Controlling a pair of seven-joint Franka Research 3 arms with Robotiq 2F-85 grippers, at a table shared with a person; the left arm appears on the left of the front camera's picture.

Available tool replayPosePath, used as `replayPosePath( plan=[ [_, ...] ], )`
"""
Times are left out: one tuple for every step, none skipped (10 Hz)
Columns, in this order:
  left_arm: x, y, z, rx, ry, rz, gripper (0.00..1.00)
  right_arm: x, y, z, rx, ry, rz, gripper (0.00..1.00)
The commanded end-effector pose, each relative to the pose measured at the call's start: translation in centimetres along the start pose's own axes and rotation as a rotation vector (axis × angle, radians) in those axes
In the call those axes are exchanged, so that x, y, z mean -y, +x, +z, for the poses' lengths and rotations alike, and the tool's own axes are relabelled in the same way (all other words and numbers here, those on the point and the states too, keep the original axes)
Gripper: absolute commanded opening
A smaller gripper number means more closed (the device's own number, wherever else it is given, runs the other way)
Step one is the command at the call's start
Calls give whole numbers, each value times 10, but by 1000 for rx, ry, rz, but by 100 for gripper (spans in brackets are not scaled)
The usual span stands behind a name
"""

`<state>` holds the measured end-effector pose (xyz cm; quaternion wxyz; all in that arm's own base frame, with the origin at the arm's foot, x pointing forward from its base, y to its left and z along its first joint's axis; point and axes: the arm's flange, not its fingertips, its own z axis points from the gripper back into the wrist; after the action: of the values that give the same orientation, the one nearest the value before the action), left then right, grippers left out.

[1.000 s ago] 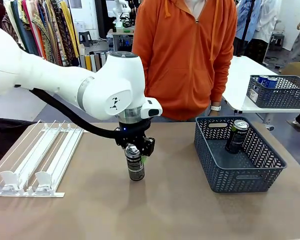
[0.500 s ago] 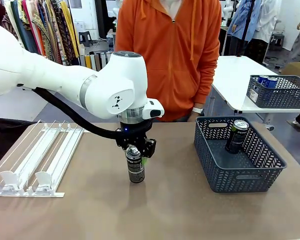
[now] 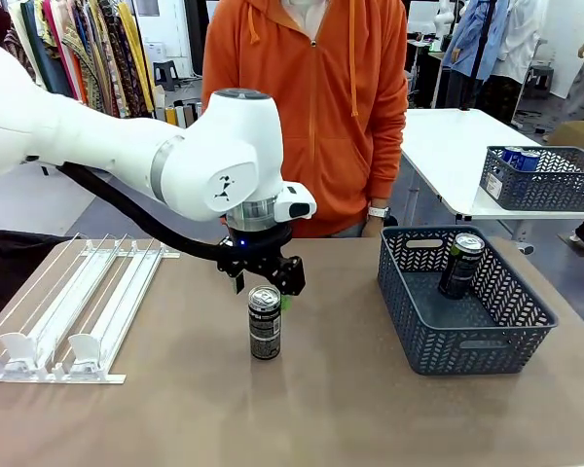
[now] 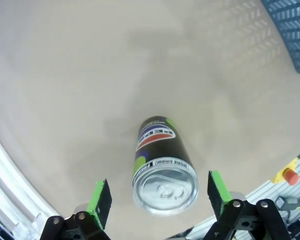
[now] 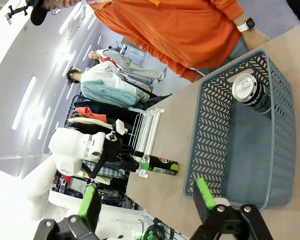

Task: Retrieve and store the cans from the dispenser.
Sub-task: Pick up one can from the Automatic Can Dispenser and place it in the middle of the table.

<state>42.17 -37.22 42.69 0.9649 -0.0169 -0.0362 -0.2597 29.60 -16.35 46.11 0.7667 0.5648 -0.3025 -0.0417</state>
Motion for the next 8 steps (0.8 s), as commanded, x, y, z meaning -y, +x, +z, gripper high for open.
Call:
replayPosePath(
  plan=[
    [-17,-23,41,33,-60,65,100,-2,3,-3,26,22,12,100],
    [-32,-41,69,57,-118,76,100,-2,3,-3,26,22,12,100],
    [-64,-65,101,68,-209,82,100,-2,3,-3,26,22,12,100],
    [-116,-97,129,55,-347,85,100,-2,3,-3,26,22,12,100],
    [-179,-144,146,76,-481,142,100,-2,3,-3,26,22,12,100],
    [-226,-187,147,162,-587,236,100,-2,3,-3,26,22,12,100],
    [-259,-227,138,237,-695,300,100,-2,3,-3,26,22,12,100],
    [-284,-259,122,317,-810,329,100,-2,3,-3,26,22,12,100]
  ],
)
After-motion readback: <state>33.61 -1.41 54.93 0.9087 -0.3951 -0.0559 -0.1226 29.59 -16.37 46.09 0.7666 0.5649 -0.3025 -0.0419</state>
